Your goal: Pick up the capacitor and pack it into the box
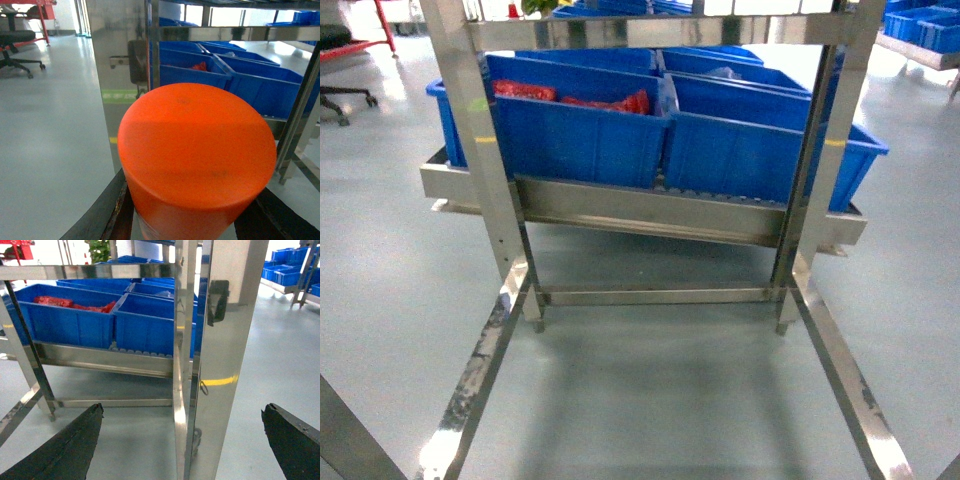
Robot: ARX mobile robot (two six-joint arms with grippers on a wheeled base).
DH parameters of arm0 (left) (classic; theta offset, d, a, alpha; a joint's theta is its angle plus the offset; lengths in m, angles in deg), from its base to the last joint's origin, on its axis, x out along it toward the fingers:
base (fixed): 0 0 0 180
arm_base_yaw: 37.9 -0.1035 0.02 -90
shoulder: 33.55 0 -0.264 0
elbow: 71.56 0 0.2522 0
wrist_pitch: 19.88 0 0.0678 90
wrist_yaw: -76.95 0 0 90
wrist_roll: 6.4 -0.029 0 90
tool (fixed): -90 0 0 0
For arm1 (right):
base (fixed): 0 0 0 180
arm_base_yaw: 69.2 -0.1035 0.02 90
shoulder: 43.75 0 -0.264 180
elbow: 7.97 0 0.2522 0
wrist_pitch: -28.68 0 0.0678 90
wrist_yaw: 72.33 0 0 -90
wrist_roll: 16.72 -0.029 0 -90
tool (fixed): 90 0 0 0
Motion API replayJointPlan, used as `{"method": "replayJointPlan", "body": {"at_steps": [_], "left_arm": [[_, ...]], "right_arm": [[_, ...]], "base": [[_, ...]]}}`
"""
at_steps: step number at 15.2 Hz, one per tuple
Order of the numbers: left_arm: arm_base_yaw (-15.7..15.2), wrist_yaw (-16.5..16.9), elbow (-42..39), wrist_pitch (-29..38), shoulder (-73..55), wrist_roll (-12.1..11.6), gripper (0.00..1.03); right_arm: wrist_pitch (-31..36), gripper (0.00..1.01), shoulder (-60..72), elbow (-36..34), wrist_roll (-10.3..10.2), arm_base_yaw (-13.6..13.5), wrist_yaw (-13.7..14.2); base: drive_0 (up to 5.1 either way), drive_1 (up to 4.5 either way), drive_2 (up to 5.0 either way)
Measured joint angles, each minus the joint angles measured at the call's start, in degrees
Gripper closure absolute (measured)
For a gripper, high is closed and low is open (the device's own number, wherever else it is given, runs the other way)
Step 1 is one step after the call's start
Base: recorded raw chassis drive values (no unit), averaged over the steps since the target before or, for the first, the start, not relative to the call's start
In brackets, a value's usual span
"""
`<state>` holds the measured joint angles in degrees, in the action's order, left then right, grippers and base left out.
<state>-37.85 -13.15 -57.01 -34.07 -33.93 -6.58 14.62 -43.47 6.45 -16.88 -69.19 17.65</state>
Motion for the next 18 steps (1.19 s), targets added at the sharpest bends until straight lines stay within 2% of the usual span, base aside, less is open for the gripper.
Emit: {"method": "replayJointPlan", "body": {"at_steps": [14, 18], "left_arm": [[0.00, 0.09, 0.00, 0.00, 0.00, 0.00, 0.58], [0.00, 0.11, 0.00, 0.04, 0.00, -0.02, 0.58]], "right_arm": [[-0.02, 0.03, 0.00, 0.00, 0.02, 0.00, 0.00], [-0.09, 0.03, 0.00, 0.00, 0.02, 0.00, 0.13]], "base": [[0.0, 0.03, 0.0], [-4.9, 2.55, 2.5]]}}
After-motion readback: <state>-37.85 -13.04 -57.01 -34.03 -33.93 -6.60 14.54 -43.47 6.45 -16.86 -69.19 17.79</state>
